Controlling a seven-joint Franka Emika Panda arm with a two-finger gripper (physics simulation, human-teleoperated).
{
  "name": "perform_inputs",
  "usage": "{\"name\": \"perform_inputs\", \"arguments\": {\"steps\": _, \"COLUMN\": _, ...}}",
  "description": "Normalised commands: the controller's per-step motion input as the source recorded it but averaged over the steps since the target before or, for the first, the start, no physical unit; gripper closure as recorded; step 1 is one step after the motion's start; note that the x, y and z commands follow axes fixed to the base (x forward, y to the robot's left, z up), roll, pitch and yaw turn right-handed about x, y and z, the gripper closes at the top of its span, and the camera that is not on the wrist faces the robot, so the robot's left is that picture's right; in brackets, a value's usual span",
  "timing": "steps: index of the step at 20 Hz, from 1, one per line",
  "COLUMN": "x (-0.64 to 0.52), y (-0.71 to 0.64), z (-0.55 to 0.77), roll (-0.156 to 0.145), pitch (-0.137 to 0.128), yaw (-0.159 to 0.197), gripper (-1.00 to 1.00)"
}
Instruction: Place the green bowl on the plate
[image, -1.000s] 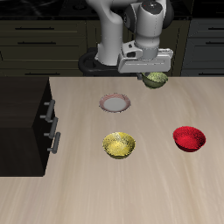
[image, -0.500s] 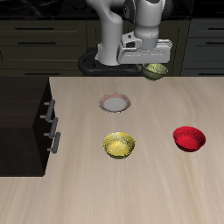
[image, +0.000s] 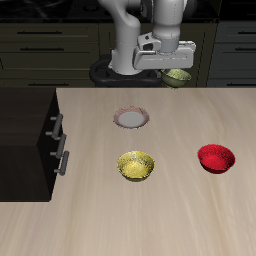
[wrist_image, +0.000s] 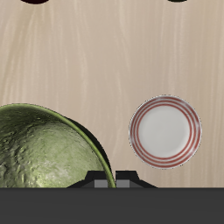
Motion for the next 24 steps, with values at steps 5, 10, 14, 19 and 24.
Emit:
{"name": "perform_inputs", "arguments": {"steps": 5, "x": -0.07, "y": -0.18, "z": 0.08, "roll": -0.031, "pitch": -0.017, "yaw": 0.01, "gripper": 1.0}}
{"name": "perform_inputs", "arguments": {"steps": 10, "x": -0.04, "y": -0.22, "z": 0.05, "roll": -0.031, "pitch": -0.027, "yaw": 0.031, "gripper": 1.0}}
{"name": "perform_inputs", "arguments": {"steps": 14, "x": -0.02, "y": -0.15, "z": -0.01, "roll": -0.033, "pitch": 0.005, "yaw": 0.015, "gripper": 1.0}}
{"name": "perform_inputs", "arguments": {"steps": 19, "x": -0.05, "y": -0.17, "z": 0.04, "roll": -0.034, "pitch": 0.0, "yaw": -0.012, "gripper": 1.0}}
{"name": "perform_inputs", "arguments": {"steps": 24, "x": -0.07, "y": -0.19, "z": 0.07, "roll": -0.037, "pitch": -0.013, "yaw": -0.003, "gripper": 1.0}}
